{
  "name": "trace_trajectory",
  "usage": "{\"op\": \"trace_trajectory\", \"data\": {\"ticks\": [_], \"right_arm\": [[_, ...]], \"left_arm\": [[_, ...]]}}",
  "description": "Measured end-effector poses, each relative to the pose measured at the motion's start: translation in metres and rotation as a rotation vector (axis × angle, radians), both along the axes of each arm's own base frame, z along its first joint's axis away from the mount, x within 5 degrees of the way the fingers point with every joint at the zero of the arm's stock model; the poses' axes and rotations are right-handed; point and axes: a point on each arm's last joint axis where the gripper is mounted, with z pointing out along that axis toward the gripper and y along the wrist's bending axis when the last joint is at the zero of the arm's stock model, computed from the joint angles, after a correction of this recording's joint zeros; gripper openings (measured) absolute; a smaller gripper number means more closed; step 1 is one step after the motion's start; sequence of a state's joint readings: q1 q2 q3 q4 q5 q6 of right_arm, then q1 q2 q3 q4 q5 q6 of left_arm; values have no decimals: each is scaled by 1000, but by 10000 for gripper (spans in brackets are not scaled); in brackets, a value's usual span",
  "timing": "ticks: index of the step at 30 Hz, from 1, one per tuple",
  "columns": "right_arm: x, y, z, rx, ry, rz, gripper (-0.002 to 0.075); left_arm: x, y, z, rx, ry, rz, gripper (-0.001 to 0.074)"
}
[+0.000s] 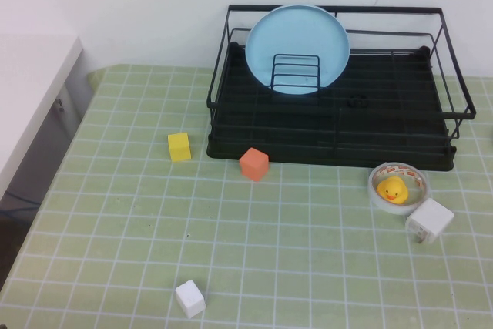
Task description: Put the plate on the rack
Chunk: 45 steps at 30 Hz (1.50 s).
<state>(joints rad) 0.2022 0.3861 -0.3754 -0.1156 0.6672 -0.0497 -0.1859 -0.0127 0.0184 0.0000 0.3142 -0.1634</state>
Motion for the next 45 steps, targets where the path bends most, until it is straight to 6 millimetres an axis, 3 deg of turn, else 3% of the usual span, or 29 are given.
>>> {"op": "trace_trajectory", "data": {"ticks": [37,45], "right_arm": [[-1,0,1,1,-7,0,0],[-22,-15,12,-10,-193,-189,0]], "left_arm": [[0,0,0,21,-2,9,-1],[0,0,0,21,-2,9,0]]}}
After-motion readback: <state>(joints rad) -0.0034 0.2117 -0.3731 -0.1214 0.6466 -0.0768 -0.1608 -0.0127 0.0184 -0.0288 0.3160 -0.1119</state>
